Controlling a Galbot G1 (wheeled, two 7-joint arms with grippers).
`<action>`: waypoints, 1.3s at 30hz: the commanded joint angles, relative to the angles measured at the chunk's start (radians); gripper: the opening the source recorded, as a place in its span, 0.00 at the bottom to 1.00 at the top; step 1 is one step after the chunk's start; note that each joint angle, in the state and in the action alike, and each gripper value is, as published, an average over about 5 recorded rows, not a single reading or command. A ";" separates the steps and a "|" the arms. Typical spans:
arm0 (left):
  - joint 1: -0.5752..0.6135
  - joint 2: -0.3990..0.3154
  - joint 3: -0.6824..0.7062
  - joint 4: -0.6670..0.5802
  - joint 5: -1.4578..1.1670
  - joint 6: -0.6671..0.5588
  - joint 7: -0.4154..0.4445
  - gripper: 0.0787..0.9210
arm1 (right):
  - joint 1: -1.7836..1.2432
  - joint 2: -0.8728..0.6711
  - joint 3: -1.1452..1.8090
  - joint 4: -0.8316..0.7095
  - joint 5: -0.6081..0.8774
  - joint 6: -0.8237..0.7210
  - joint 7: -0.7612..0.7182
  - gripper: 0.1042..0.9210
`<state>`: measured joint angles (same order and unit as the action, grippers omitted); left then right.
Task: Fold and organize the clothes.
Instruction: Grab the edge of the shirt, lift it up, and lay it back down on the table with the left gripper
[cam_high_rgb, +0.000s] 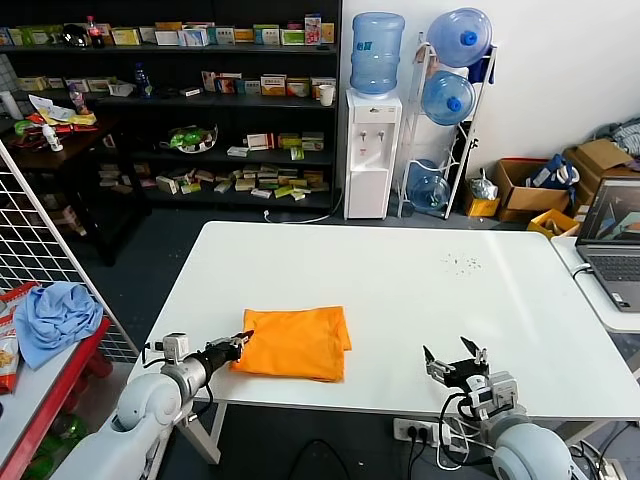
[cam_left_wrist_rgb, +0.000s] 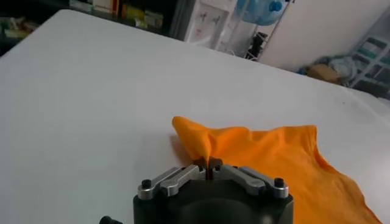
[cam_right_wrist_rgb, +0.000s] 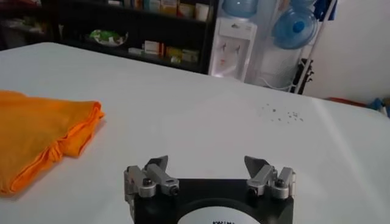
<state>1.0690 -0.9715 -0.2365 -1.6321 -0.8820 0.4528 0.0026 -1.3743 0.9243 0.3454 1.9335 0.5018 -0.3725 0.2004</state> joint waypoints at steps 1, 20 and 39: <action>0.007 0.148 -0.123 0.093 0.117 -0.009 -0.049 0.04 | 0.059 0.003 -0.046 -0.025 -0.005 0.006 0.001 0.88; -0.065 0.407 -0.151 0.284 0.520 -0.137 -0.053 0.04 | 0.140 0.007 -0.099 -0.082 0.003 0.021 -0.004 0.88; -0.065 0.544 -0.095 0.191 0.473 -0.111 -0.069 0.04 | 0.104 0.039 -0.093 -0.081 -0.025 0.044 -0.006 0.88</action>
<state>1.0015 -0.5006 -0.3386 -1.4066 -0.3973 0.3292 -0.0526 -1.2636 0.9598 0.2532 1.8487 0.4819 -0.3322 0.1953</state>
